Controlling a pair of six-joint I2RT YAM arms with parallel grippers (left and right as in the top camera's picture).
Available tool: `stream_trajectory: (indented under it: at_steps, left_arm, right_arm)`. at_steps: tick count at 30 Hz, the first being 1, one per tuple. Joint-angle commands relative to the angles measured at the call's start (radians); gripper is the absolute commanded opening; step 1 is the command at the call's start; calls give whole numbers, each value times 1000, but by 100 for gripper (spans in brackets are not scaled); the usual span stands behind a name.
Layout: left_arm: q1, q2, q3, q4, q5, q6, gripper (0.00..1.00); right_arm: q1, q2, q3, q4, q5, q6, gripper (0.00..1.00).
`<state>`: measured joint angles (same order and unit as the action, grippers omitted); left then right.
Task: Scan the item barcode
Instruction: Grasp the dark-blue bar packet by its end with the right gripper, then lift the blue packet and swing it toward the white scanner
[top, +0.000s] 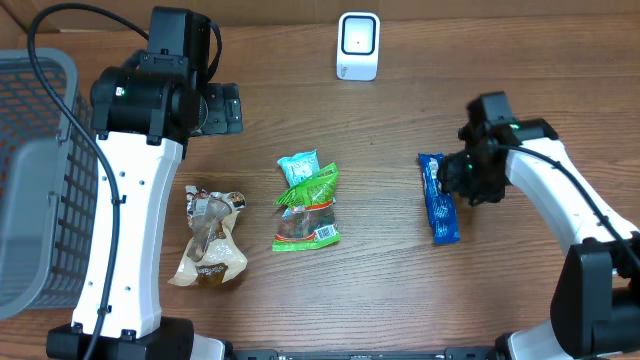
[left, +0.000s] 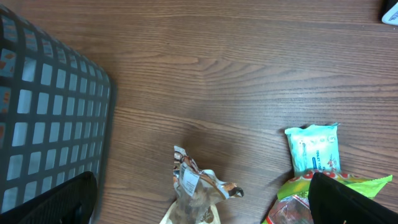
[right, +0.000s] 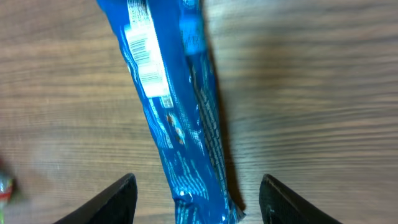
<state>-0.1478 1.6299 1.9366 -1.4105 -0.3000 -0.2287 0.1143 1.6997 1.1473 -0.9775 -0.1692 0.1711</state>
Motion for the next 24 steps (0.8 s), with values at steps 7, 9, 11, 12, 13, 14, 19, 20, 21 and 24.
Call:
stream_trajectory:
  at_steps: [7, 9, 11, 12, 13, 14, 19, 20, 21, 24]
  left_arm:
    - [3, -20, 18, 1, -14, 15, 100]
    - [3, -20, 18, 1, -14, 15, 100]
    - [3, -20, 18, 1, -14, 15, 100]
    - [3, -20, 18, 1, -14, 15, 100]
    - [3, -20, 18, 1, -14, 15, 100]
    - [3, -20, 18, 1, -14, 15, 100]
    - [3, -20, 18, 1, -14, 15, 100]
    - [3, -20, 18, 1, -14, 15, 100]
    - [3, -20, 18, 1, -14, 15, 99]
    - [3, -20, 18, 1, -14, 15, 99]
  right_arm:
    - [-17, 2, -211, 149, -173, -116, 49]
    - [-18, 2, -240, 173, -173, -115, 41]
    - [-18, 2, -255, 189, -173, -115, 33]
    - [-18, 2, -256, 192, -173, -115, 29]
    - [-18, 2, -256, 198, -173, -115, 25]
    - [-18, 1, -256, 205, -173, -113, 20]
    - [-17, -6, -219, 203, -181, -67, 4]
    - [-16, -10, -197, 180, -180, -68, 4]
    - [-13, -20, -167, 152, -179, -74, 4]
    - [9, -60, -80, 73, -181, -127, 4]
